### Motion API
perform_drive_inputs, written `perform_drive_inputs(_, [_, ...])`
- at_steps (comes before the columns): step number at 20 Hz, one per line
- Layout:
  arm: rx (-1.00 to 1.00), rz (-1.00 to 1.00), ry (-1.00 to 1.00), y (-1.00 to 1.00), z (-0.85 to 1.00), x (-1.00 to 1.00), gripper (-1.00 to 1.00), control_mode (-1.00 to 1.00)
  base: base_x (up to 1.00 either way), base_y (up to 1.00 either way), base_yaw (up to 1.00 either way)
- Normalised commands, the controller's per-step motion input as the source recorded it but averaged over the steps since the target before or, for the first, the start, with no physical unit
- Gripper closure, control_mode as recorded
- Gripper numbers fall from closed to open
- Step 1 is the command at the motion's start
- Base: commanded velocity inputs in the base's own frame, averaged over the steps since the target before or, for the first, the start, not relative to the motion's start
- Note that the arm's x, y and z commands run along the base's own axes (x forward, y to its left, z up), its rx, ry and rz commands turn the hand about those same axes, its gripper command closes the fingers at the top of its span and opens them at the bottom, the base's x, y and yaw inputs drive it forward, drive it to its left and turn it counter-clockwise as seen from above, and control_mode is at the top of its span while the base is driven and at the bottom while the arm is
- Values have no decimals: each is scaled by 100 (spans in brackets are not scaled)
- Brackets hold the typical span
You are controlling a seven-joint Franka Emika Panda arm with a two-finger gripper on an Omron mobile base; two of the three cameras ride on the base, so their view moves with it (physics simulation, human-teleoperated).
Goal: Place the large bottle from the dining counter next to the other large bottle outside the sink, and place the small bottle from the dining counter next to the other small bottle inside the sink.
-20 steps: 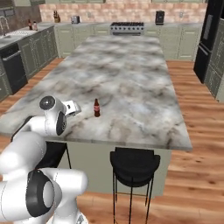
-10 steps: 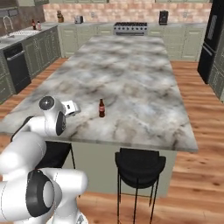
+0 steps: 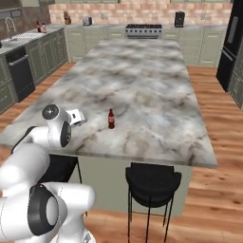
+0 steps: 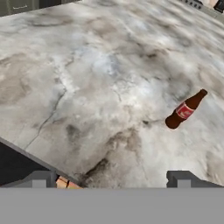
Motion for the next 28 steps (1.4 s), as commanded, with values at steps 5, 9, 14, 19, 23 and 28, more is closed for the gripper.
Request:
perform_drive_inputs(5, [0, 0, 0, 0, 0, 0, -100, 100, 50, -1, 0])
perform_drive_inputs(9, [0, 0, 0, 0, 0, 0, -100, 100, 48, 0, 0])
perform_drive_inputs(14, [0, 0, 0, 0, 0, 0, -100, 100, 40, 0, 0])
perform_drive_inputs(19, [0, 0, 0, 0, 0, 0, -100, 100, 39, 0, 0])
perform_drive_inputs(23, [0, 0, 0, 0, 0, 0, -100, 100, 19, 0, 0])
perform_drive_inputs(28, [0, 0, 0, 0, 0, 0, -100, 100, 8, 0, 0])
